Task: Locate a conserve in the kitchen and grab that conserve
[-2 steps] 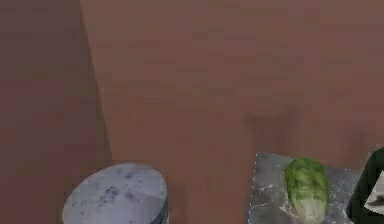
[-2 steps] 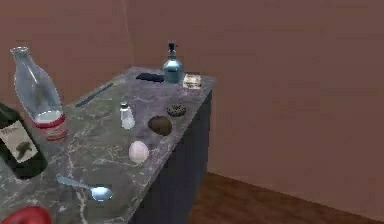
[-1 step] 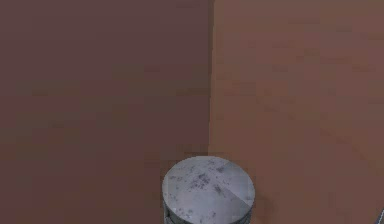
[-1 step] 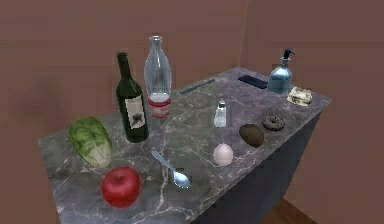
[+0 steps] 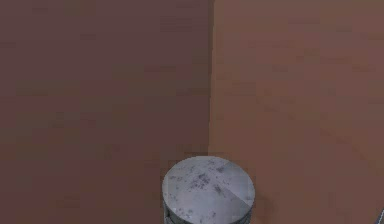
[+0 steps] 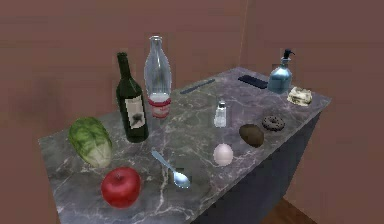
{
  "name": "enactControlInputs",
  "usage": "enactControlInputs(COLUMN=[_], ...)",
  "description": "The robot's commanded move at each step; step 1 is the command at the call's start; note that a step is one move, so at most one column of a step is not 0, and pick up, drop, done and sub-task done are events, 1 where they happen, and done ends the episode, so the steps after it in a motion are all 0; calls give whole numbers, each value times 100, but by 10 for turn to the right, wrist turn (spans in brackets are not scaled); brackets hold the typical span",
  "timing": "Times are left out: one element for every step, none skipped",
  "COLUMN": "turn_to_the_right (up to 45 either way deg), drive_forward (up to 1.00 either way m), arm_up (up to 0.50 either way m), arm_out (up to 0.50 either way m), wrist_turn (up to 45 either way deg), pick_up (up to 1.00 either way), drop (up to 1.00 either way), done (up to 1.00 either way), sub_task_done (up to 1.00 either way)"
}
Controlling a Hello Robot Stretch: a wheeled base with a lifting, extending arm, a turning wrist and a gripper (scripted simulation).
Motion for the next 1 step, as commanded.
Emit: enactControlInputs(turn_to_the_right=[0], drive_forward=[0], arm_up=[38], arm_out=[0], wrist_turn=[0], pick_up=[0], drop=[0], done=[0], sub_task_done=[0])
